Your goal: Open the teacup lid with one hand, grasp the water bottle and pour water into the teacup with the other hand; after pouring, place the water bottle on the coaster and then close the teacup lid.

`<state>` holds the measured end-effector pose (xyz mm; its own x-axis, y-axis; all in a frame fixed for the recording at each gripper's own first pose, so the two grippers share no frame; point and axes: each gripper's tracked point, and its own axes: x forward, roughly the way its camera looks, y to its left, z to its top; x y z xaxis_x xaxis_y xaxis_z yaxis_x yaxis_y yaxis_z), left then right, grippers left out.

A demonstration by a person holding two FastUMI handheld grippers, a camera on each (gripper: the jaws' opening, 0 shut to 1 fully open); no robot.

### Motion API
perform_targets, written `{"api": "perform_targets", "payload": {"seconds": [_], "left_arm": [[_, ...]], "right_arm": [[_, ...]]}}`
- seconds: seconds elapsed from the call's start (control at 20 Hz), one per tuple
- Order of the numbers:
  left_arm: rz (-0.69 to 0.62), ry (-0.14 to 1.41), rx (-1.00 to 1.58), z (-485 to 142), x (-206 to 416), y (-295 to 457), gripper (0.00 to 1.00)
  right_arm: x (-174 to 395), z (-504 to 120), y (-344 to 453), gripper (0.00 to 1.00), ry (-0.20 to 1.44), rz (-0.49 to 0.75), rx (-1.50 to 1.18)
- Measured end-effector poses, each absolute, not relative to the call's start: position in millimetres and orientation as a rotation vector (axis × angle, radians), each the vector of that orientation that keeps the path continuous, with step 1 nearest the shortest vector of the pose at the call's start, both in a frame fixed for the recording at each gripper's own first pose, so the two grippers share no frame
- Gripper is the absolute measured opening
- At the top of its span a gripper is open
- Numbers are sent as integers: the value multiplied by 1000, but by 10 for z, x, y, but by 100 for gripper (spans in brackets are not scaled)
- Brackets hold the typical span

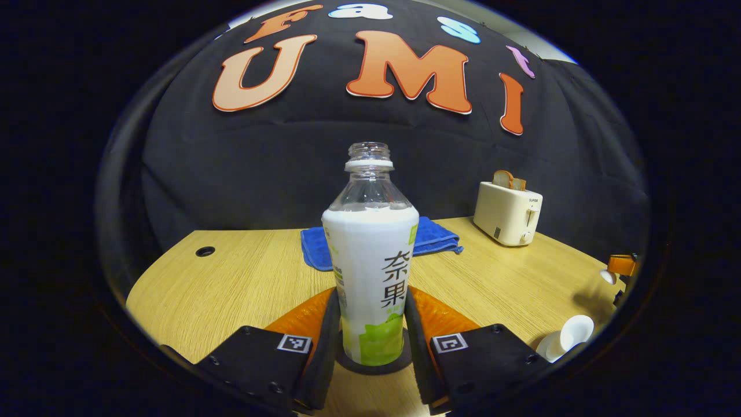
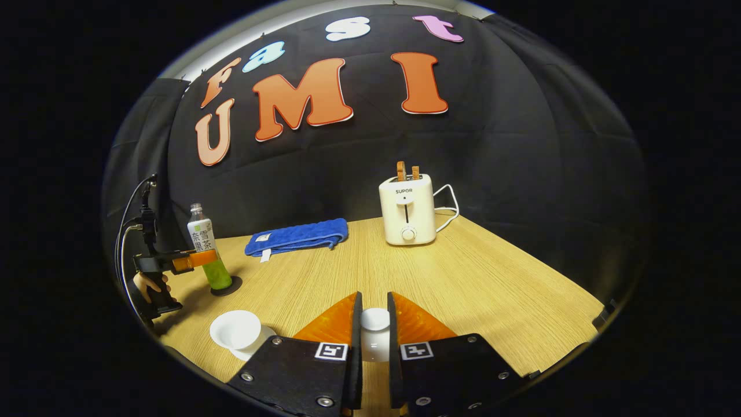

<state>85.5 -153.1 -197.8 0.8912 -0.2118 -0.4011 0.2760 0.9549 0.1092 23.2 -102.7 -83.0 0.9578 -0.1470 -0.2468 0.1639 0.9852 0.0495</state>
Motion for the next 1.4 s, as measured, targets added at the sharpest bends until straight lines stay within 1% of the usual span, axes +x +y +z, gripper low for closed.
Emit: {"api": "perform_targets", "payload": {"seconds": [0.15,0.2,0.25,0.3,0.5,0.75,0.8,0.95,1.0,1.1,1.25,1.3,1.4], "left_arm": [[-256,395,158,-1997,849,-1506,62],[-255,394,151,-2002,845,-1490,60],[-256,388,142,-2006,839,-1477,62],[-258,381,134,-2000,830,-1478,60],[-266,360,141,-2032,814,-1490,63],[-269,357,164,-2059,827,-1492,61],[-270,356,173,-2061,817,-1494,68],[-269,347,193,-2061,828,-1510,67],[-269,345,195,-2064,828,-1520,70],[-267,341,193,-2078,832,-1505,71],[-266,335,184,-2081,841,-1500,70],[-265,332,184,-2081,839,-1504,72],[-264,335,192,-2119,829,-1488,71]], "right_arm": [[237,-814,-1014,19,242,-157,64],[239,-810,-1014,19,242,-157,63],[240,-807,-1012,19,241,-156,63],[243,-815,-1009,19,242,-156,63],[252,-838,-999,19,249,-154,64],[251,-824,-971,19,245,-147,60],[255,-829,-976,19,245,-148,61],[239,-825,-993,19,245,-151,65],[249,-820,-991,19,244,-152,67],[250,-815,-987,19,243,-152,66],[252,-818,-959,19,242,-145,62],[258,-823,-947,19,243,-142,60],[266,-832,-906,19,244,-136,56]]}}
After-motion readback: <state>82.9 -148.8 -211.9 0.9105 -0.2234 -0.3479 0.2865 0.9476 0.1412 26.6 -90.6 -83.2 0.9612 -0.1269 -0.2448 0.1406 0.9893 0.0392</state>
